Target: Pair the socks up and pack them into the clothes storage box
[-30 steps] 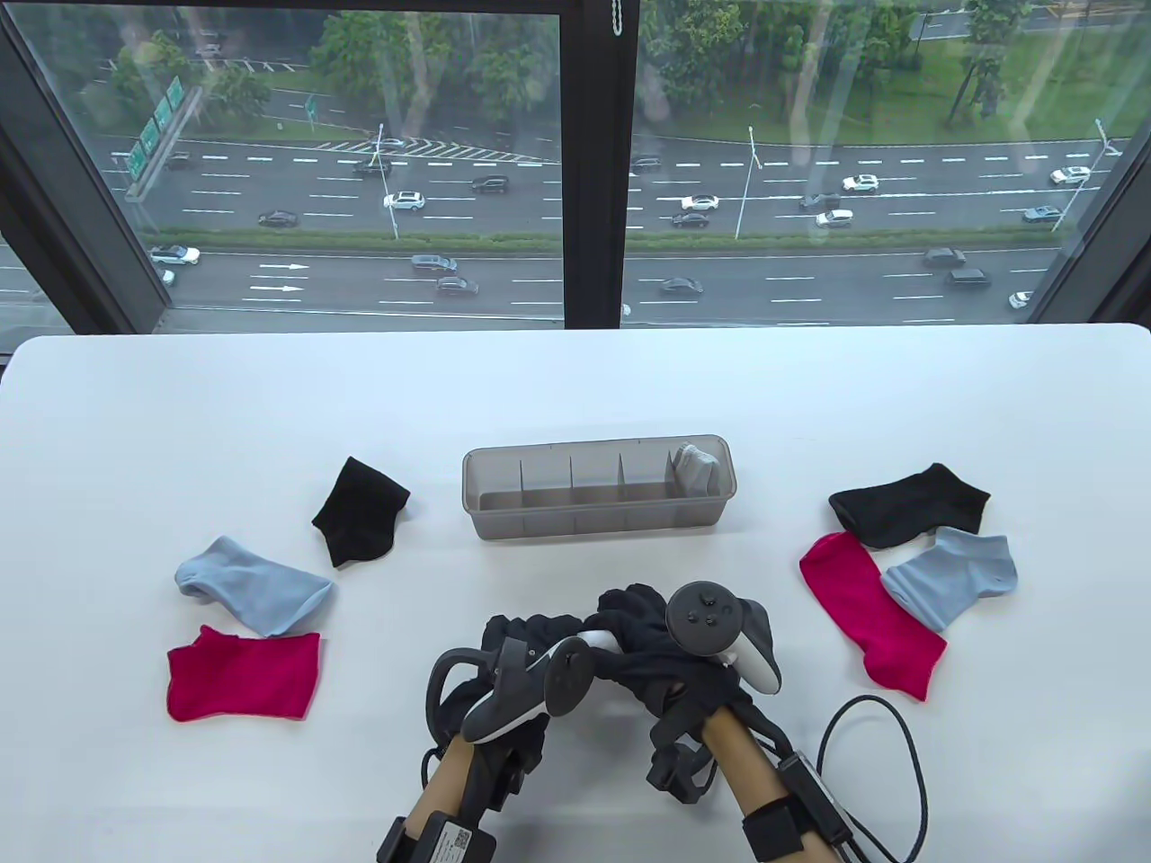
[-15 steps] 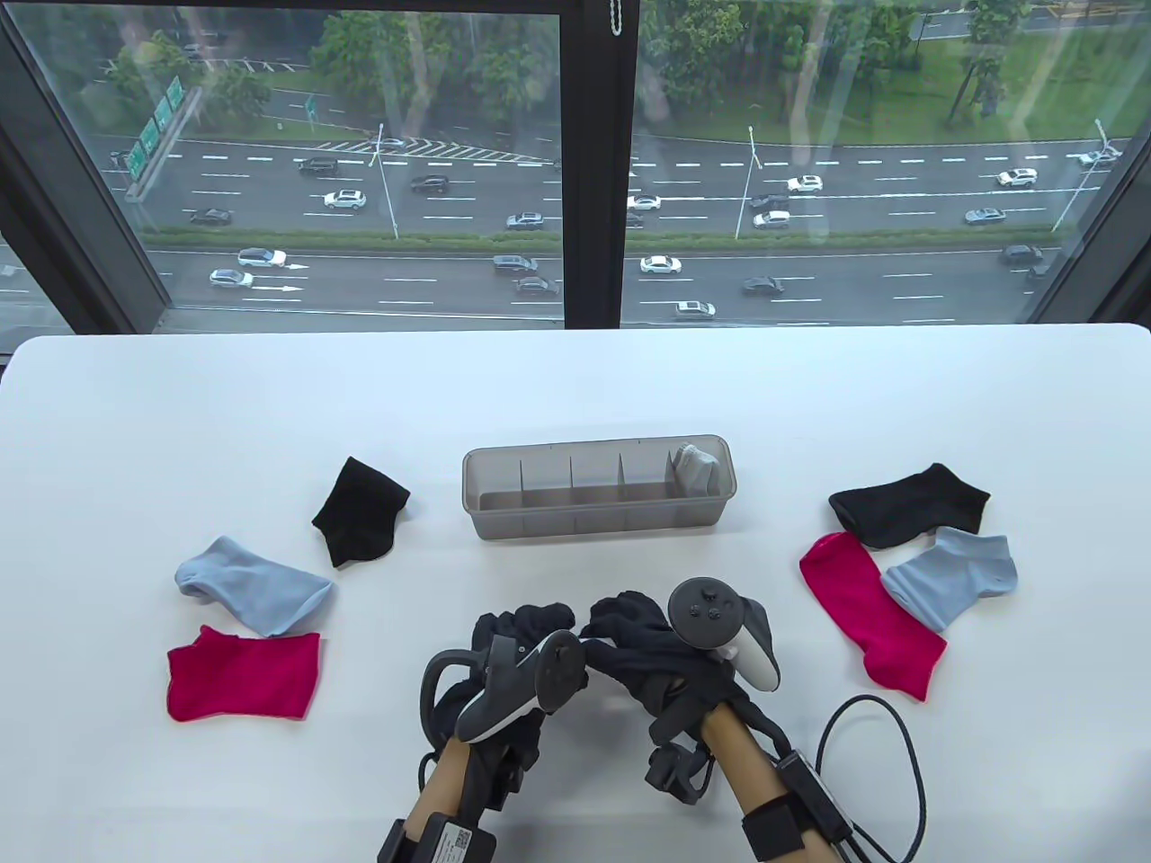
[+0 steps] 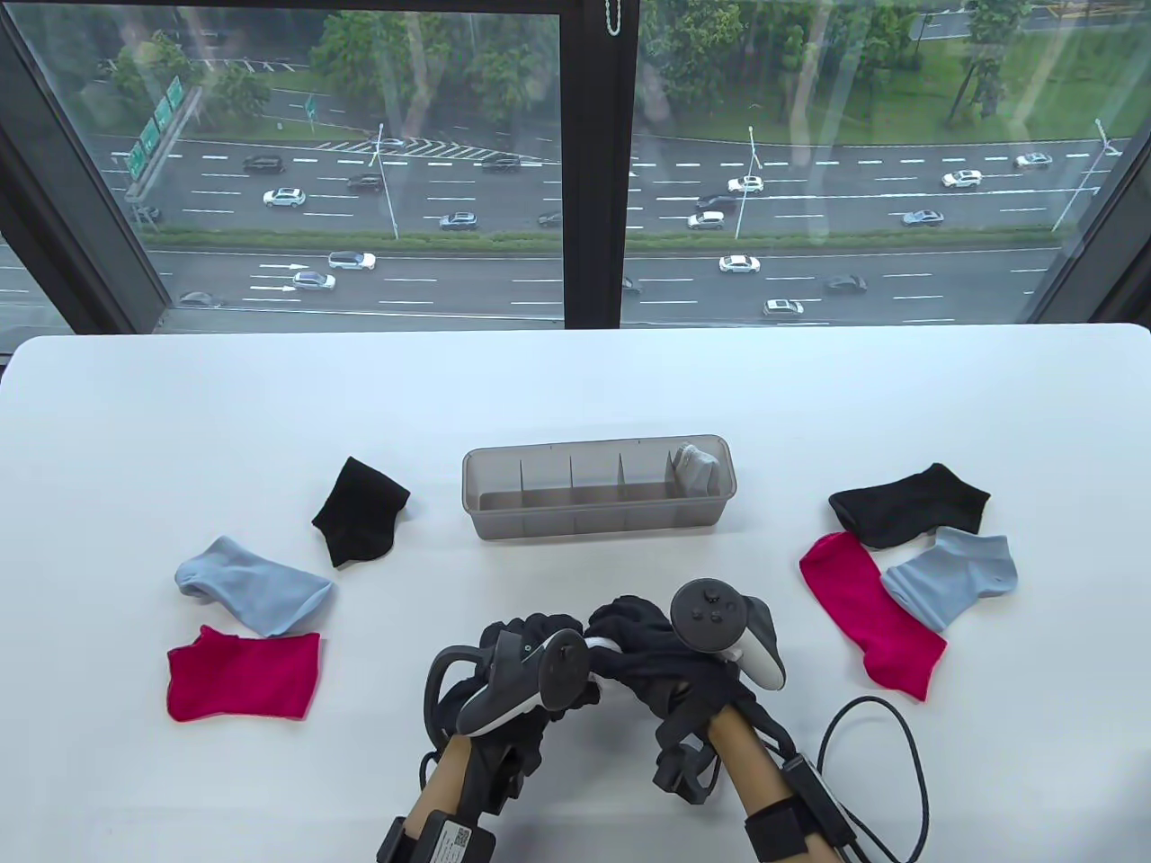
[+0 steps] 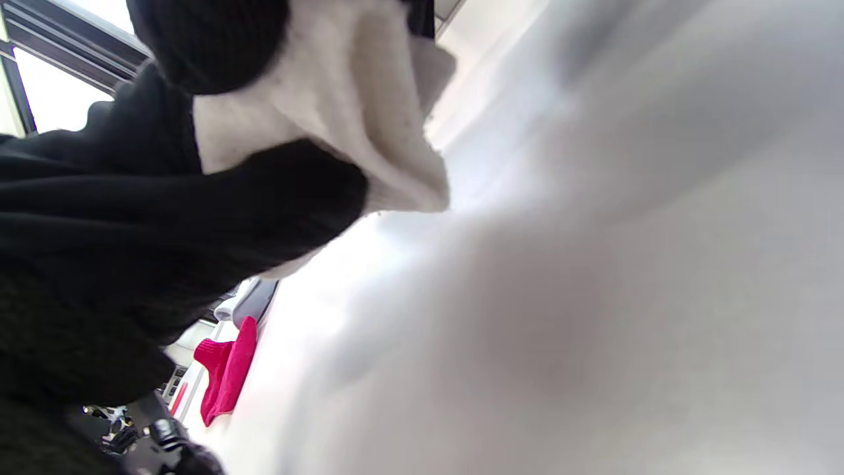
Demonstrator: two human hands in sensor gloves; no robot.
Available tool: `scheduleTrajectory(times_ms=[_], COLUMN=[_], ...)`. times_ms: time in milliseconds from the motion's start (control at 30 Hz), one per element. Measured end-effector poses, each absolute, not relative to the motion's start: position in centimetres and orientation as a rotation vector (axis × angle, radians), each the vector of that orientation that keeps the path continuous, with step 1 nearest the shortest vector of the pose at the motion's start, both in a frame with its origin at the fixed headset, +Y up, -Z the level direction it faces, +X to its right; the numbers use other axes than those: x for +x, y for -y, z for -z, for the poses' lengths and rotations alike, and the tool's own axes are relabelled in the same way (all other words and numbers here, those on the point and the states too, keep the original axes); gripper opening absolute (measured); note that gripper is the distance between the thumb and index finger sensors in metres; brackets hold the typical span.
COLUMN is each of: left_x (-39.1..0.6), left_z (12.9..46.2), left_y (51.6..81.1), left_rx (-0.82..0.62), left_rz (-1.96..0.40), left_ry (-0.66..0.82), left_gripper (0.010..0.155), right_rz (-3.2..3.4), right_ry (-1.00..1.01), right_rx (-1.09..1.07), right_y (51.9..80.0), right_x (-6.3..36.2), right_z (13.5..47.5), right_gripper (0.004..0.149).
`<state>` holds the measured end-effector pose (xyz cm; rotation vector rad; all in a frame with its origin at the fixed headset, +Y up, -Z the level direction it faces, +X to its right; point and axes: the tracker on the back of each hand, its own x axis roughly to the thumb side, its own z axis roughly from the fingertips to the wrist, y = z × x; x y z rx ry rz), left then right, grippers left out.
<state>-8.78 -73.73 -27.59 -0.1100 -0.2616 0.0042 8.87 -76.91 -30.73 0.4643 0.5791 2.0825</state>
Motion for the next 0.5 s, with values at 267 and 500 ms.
scheduleTrajectory(times_ms=[267,500], left_x=[-9.4,-9.1], left_z=[27.9,27.4], left_y=[74.2,73.2], left_rx=[-0.196,-0.011], left_rz=[-0.081,-0.059], left_ry=[0.275,0.302], left_gripper=[0.073,0.062], right_rz=[-2.13,-2.089], right_ry=[-0.631,-0.602], right_rx=[0.494,0.429], right_y=[76.8,77.1], right_x=[8.6,9.6], right_z=[30.9,31.1], right_gripper=[0.054,0.058])
